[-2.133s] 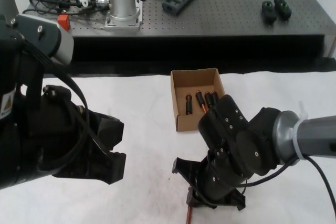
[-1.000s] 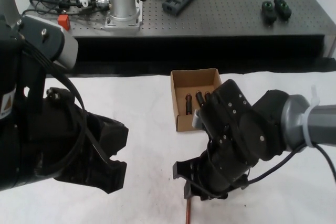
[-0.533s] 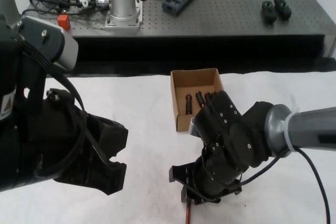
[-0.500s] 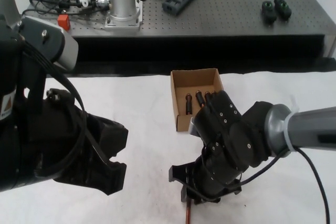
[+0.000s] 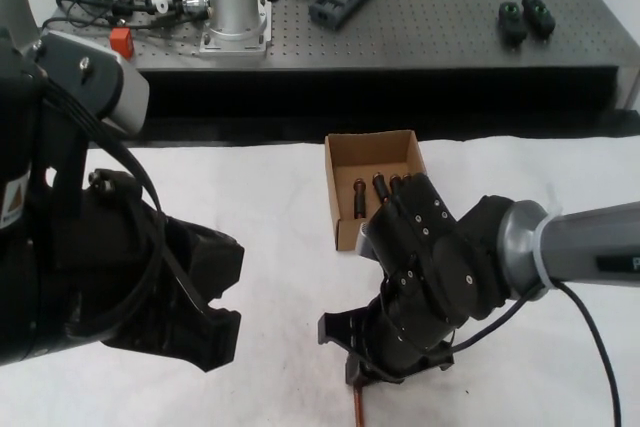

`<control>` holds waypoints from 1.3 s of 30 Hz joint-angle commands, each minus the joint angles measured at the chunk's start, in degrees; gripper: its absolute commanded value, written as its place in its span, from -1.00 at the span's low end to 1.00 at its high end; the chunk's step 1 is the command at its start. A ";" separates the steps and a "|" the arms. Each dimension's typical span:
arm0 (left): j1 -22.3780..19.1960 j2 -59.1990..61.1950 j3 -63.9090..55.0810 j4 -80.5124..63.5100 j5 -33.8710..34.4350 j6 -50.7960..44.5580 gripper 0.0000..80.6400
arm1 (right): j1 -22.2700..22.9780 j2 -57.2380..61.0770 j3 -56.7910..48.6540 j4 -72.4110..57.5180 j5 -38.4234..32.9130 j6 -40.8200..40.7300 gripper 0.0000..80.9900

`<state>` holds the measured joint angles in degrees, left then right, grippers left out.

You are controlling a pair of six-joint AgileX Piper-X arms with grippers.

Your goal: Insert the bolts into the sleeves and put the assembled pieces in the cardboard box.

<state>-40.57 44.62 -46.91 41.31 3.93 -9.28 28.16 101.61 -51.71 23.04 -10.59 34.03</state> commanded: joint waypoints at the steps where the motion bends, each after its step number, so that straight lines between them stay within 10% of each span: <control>1: -0.10 -0.55 -0.25 -0.47 -0.27 0.75 -0.98 | -0.05 1.02 -0.03 -0.69 -0.71 -0.59 -0.95; 8: -0.10 -0.55 -0.25 -0.47 2.06 0.75 -0.98 | -2.87 -3.26 0.28 -0.69 -0.44 -0.73 -0.95; 23: -0.10 10.04 -0.25 -16.30 37.38 2.51 -0.98 | -13.67 -45.06 14.23 -19.44 -13.74 -3.17 -0.95; 39: -2.61 16.63 -0.25 -31.18 41.73 -0.79 -0.98 | -13.99 -53.39 19.58 -40.34 -29.59 12.38 -0.95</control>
<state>-42.87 61.38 -46.91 10.60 44.52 -10.27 14.34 48.24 -31.98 -16.05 -39.21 45.93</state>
